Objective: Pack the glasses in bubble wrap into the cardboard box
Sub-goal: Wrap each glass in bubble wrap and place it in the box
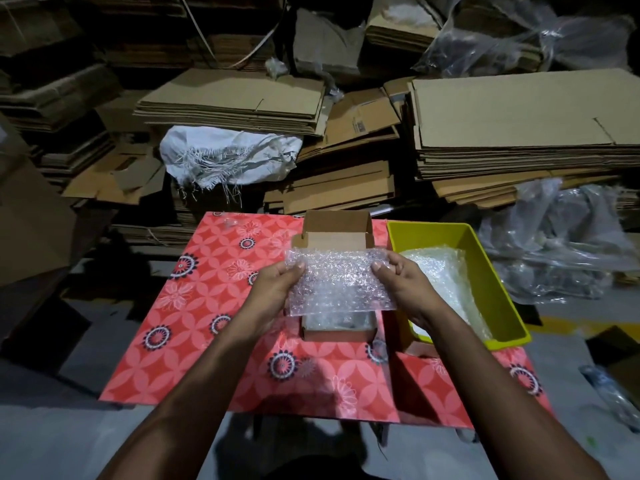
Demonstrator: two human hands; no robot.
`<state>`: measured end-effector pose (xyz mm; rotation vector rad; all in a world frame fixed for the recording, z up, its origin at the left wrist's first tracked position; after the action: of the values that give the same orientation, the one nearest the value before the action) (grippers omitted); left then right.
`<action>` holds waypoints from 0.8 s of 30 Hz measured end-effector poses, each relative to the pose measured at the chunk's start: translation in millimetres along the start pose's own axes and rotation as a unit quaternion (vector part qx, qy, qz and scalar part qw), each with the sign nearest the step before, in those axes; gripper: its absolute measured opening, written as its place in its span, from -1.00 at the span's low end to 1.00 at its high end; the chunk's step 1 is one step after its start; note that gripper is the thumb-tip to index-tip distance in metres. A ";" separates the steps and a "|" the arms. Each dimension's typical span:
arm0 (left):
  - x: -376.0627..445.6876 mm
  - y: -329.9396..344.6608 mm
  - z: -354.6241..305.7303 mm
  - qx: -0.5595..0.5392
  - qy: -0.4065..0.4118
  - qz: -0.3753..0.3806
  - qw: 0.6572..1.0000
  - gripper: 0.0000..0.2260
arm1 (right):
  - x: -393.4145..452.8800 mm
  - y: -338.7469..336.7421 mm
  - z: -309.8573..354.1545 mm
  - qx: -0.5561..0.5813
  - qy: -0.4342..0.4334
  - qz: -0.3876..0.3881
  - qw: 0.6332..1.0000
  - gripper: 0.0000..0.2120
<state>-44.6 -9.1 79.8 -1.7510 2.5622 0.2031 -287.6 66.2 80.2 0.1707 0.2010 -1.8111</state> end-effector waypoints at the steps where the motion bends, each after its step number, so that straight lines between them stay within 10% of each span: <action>1: 0.5 -0.2 0.8 0.014 0.011 0.006 1.000 -0.75 | 1.6 -0.3 -1.4 -0.001 -0.005 -0.003 1.000 -0.42; 7: 4.2 -9.2 21.3 0.098 0.012 0.006 0.995 -0.69 | -2.3 -8.7 -16.4 -0.029 -0.016 -0.033 0.999 -0.39; 14: -1.2 -13.7 79.4 0.122 -0.051 -0.029 0.991 -0.71 | -4.8 5.9 -47.9 -0.275 0.005 -0.088 0.957 -0.81; 24: 58.9 -17.6 108.4 0.316 0.017 0.029 0.948 -0.69 | 52.1 22.3 -72.3 -0.434 0.036 -0.075 0.897 -0.56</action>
<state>-55.0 -56.3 -35.1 -1.4320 2.3166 -0.5885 -278.0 28.1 -2.8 -0.4232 1.0703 -1.7030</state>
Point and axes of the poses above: each hand's wrist, its own x-axis towards the middle knuckle, its own y-axis out of the palm, z = x × y, the point moved 1 cm from there along x, towards the middle knuckle, and after that the axes turned 5 degrees about y, right-handed, at the moved point
